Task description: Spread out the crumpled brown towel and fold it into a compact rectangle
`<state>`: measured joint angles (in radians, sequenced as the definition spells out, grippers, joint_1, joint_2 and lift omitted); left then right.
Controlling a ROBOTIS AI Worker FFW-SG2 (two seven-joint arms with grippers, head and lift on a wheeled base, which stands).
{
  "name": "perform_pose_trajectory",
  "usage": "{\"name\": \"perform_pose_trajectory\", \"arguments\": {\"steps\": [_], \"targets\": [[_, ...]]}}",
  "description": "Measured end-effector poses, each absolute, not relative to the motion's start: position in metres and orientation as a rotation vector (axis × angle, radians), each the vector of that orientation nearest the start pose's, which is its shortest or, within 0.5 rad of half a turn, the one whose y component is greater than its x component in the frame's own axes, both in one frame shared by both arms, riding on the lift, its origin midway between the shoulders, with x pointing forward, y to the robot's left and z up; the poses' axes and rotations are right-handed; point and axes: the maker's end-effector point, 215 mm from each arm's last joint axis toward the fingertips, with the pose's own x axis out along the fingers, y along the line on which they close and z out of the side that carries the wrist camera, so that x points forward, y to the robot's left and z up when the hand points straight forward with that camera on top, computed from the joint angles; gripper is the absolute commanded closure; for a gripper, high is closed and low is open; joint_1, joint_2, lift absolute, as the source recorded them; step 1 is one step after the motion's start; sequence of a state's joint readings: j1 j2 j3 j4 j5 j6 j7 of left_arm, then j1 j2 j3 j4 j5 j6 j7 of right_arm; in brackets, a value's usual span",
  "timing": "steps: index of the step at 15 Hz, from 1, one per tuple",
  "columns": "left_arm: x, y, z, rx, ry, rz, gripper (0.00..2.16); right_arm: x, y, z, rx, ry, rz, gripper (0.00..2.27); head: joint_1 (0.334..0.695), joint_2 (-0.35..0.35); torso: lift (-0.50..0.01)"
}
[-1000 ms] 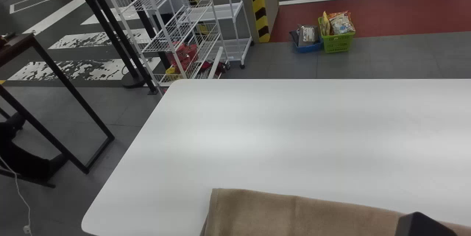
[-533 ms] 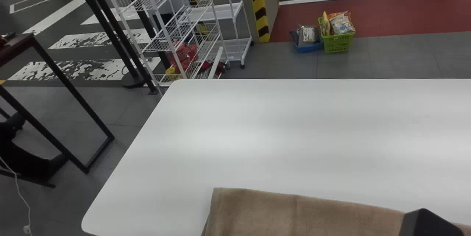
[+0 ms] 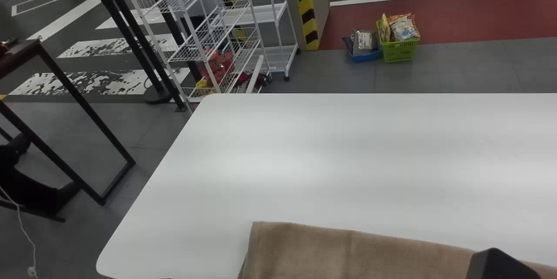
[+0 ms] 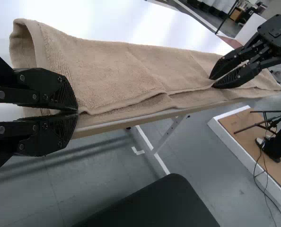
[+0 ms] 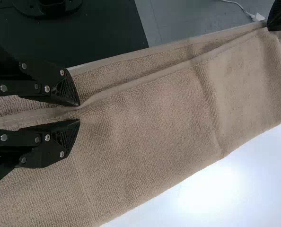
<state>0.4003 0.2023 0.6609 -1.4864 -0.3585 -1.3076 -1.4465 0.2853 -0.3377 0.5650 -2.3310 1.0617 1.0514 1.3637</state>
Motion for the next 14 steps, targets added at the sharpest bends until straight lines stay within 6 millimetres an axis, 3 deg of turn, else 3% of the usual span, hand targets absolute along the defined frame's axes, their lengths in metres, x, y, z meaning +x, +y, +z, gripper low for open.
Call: {"name": "perform_pose_trajectory", "arguments": {"steps": [14], "targets": [[0.2414, 0.3044, -0.4577, 1.200, 0.029, -1.236, 1.02, 0.2839, -0.0891, -0.4435, -0.656, 0.926, 1.037, 0.92, 0.695, 0.350, -0.127]]}}
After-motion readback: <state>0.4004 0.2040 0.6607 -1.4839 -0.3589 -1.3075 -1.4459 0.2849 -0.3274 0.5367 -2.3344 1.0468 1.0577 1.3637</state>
